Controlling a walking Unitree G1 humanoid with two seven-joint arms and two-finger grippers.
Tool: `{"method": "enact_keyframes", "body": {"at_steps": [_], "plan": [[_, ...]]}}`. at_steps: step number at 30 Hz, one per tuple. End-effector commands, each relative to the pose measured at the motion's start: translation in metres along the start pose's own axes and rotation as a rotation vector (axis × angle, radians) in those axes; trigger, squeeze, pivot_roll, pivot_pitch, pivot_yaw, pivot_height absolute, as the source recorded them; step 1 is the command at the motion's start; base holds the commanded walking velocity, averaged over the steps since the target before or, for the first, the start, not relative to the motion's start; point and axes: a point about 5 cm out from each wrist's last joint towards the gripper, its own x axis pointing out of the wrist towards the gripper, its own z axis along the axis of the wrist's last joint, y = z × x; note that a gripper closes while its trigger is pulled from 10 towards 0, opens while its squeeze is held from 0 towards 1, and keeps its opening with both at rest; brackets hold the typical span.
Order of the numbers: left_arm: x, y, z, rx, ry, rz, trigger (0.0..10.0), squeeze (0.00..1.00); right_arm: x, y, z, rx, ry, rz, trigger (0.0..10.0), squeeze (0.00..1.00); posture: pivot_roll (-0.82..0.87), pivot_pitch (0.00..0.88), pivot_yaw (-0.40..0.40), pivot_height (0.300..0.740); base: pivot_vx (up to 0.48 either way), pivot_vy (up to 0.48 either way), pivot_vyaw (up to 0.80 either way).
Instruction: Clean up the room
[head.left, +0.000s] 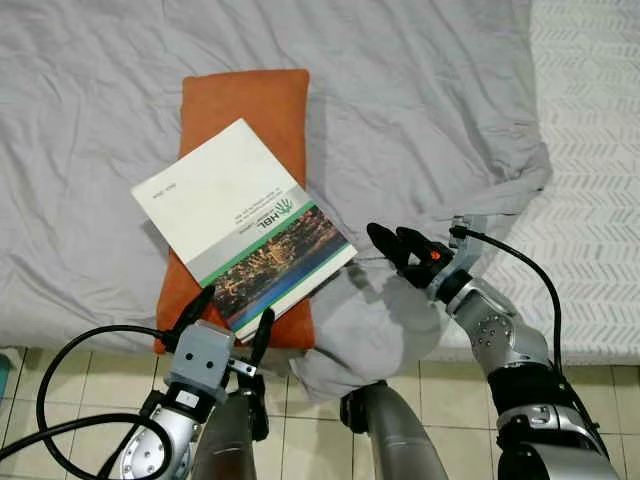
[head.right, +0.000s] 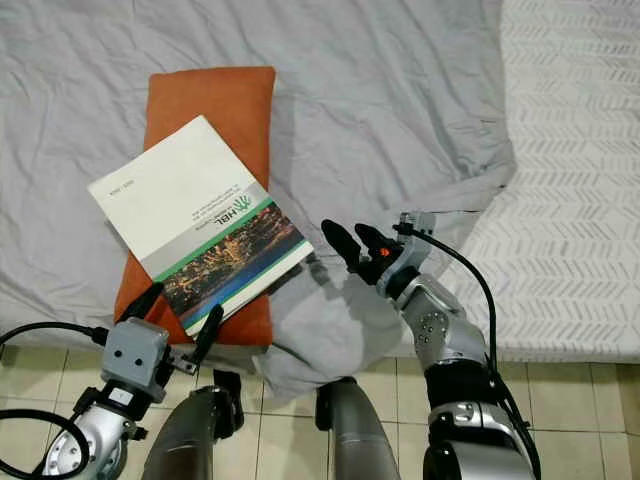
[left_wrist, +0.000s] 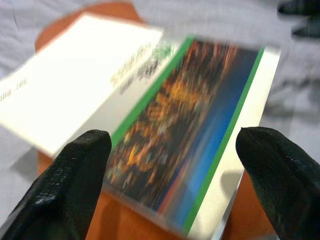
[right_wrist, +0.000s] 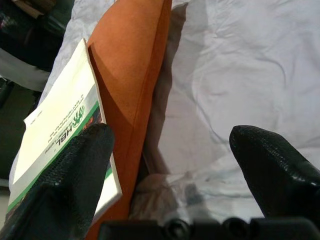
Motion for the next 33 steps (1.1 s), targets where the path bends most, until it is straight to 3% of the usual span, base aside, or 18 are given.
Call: {"method": "enact_keyframes", "body": {"at_steps": [1, 10, 22, 33], "plan": [[-0.009, -0.003, -0.006, -0.025, 0.011, 0.026, 10.0, 0.0, -0.006, -0.001, -0.013, 0.054, 0.043, 0.021, 10.0, 0.0, 0.08, 0.527, -0.084, 0.74, 0.0, 0.0, 0.0], [-0.007, 0.005, -0.017, -0.007, -0.01, 0.077, 10.0, 0.0, 0.0, 0.017, -0.008, 0.122, 0.079, 0.162, 10.0, 0.0, 0.08, 0.513, -0.094, 0.74, 0.0, 0.0, 0.0], [-0.009, 0.005, -0.022, -0.027, -0.013, 0.082, 10.0, 0.0, 0.012, 0.031, -0.046, 0.121, 0.21, 0.201, 10.0, 0.0, 0.1, 0.494, -0.098, 0.74, 0.0, 0.0, 0.0], [-0.008, 0.003, -0.022, -0.038, -0.019, 0.079, 10.0, 0.0, 0.034, 0.052, -0.065, 0.115, 0.22, 0.222, 10.0, 0.0, 0.11, 0.48, -0.1, 0.74, 0.0, 0.0, 0.0]]}}
